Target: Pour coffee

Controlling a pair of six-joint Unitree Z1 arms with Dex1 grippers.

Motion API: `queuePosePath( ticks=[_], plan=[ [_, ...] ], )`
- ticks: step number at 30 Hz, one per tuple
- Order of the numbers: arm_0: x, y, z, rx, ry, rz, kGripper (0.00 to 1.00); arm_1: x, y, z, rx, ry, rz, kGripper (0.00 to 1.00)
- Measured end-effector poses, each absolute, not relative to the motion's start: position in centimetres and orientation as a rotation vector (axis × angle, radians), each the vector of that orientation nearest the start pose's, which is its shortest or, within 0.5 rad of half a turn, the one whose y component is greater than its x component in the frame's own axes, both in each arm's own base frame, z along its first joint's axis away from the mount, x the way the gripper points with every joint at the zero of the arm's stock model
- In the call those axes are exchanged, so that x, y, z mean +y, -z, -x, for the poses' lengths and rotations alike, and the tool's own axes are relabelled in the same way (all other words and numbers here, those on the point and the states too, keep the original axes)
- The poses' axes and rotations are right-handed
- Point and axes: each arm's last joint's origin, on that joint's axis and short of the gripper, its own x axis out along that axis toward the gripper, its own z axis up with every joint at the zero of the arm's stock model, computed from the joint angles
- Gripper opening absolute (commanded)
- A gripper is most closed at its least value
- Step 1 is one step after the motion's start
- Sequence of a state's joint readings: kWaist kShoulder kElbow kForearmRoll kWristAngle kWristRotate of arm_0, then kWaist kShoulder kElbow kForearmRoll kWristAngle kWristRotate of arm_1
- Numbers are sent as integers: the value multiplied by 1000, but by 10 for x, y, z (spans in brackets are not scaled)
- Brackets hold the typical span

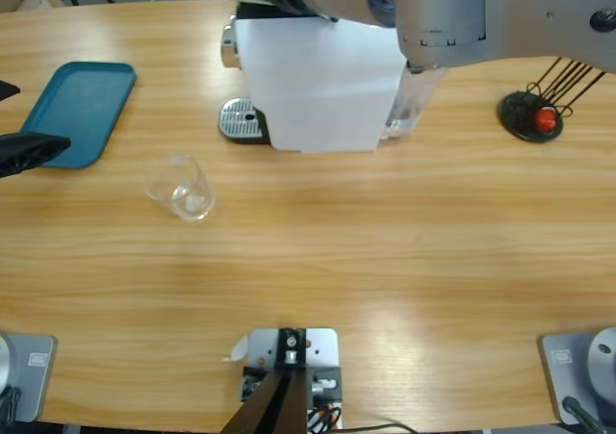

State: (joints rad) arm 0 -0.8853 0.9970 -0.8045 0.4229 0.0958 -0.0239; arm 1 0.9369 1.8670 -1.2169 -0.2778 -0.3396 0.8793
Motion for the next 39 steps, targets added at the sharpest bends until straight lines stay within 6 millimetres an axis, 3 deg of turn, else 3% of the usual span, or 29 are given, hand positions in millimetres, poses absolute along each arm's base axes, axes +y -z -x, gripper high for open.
queuePosePath(
  ticks=[7, 12, 19, 20, 21, 22, 27, 31, 34, 39],
  plan=[
    [-98, -342, -86, 568, 752, -271, 1000, 327, -308, -261, 542, -412, -603, 0],
    [-97, -340, -85, 572, 751, -273, 1000, 327, -302, -255, 583, -414, -473, 0],
    [-94, -339, -83, 568, 749, -270, 1000, 336, -313, -260, 592, -437, -314, 0],
    [-93, -338, -83, 568, 747, -270, 1000, 337, -315, -261, 591, -439, -306, 243],
    [-93, -338, -83, 568, 744, -270, 1000, 338, -316, -261, 589, -443, -289, 841],
    [-92, -337, -82, 569, 743, -270, 1000, 339, -317, -262, 586, -450, -260, 991],
    [-92, -335, -82, 574, 739, -274, 1000, 341, -329, -262, 541, -544, 16, 1000],
    [-92, -333, -82, 579, 739, -276, 1000, 330, -345, -253, 518, -600, 121, 1000],
    [-91, -329, -81, 587, 738, -280, 1000, 314, -371, -241, 474, -648, 157, 1000],
    [-80, -320, -75, 590, 690, -258, 1000, 270, -420, -209, 405, -687, 194, 1000]
  ],
)
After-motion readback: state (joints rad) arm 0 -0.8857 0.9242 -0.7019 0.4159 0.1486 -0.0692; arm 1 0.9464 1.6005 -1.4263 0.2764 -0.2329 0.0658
